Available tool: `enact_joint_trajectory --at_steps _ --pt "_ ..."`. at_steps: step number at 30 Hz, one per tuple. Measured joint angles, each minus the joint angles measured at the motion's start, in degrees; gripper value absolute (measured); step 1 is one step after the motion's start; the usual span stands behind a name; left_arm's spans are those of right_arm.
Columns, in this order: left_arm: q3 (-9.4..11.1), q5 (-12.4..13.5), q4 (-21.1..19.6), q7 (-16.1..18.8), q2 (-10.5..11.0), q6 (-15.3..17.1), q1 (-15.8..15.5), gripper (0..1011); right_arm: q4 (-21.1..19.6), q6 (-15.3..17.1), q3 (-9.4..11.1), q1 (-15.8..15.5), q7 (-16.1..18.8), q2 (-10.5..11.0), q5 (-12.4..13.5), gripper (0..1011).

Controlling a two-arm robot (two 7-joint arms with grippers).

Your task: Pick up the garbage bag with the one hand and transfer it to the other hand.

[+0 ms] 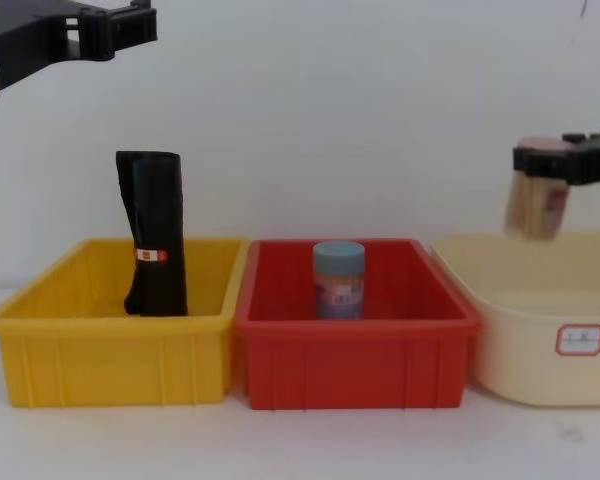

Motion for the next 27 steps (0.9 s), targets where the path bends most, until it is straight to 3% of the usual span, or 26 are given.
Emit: enact_joint_trajectory --at_steps 9,21,27 --pt "0.00 0.00 0.00 0.00 0.00 0.00 0.00 1000 0.93 0.35 1.00 -0.91 -0.91 0.06 -0.22 666" --pt "0.00 0.00 0.00 0.00 0.00 0.00 0.00 1001 0.55 -0.21 2.44 -1.56 -1.72 -0.48 -0.52 979" --pt "0.00 0.00 0.00 0.00 0.00 0.00 0.00 1000 -1.19 -0.89 3.45 -2.01 -2.13 -1.12 0.12 1001"
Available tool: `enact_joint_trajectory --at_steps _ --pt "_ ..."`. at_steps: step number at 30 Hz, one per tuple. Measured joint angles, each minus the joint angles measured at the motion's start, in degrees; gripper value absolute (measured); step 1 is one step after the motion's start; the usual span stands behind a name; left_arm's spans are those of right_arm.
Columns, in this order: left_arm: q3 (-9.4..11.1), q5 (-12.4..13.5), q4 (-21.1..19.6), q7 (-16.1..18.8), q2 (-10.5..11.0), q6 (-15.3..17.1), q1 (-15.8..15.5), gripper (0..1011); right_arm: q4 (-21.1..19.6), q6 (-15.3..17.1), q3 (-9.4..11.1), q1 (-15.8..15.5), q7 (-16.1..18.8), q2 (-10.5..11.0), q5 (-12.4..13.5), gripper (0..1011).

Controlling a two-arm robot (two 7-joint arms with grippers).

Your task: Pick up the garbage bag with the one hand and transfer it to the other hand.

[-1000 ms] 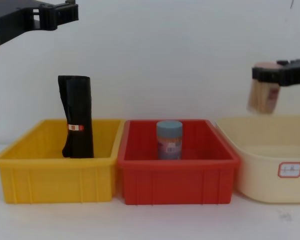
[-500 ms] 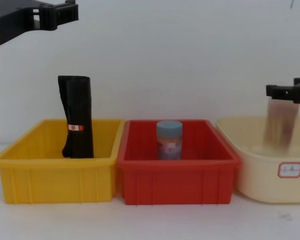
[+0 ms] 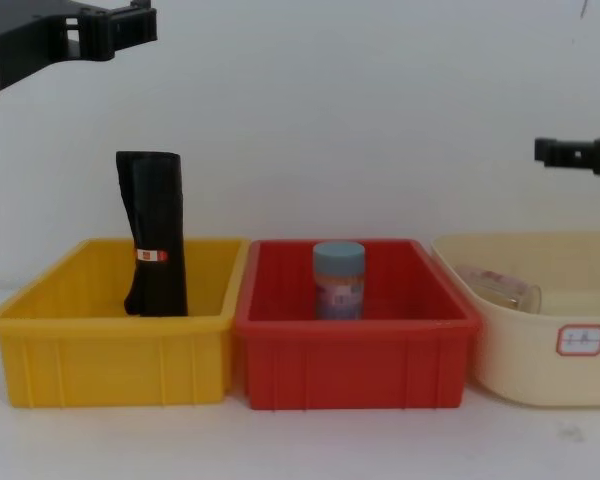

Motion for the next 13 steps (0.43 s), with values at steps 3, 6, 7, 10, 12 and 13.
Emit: enact_joint_trajectory --at_steps 3,6,7,10,12,13 --pt "0.00 0.00 0.00 0.00 0.00 0.00 0.00 1000 -1.26 -0.22 0.42 -0.32 -0.31 -0.47 0.51 1001" --pt "0.01 0.00 0.00 0.00 0.00 0.00 0.00 1000 -2.52 -0.39 0.78 -0.65 -0.67 -0.90 1.01 1001" --pt "0.00 0.00 0.00 0.00 0.00 0.00 0.00 1000 -2.80 -0.41 0.85 -0.71 -0.77 -0.98 1.12 1001" --pt "0.00 0.00 0.00 0.00 0.00 0.00 0.00 1000 -3.66 -0.50 1.07 -0.96 -1.01 -1.29 1.44 1001" --pt "0.00 0.00 0.00 0.00 0.00 0.00 0.00 1000 -4.20 -0.57 1.24 -1.10 -1.20 -1.48 1.64 1001" --pt "0.00 0.00 0.00 0.00 0.00 0.00 0.00 1000 -4.37 -0.60 1.27 -1.14 -1.25 -1.52 1.70 1001"
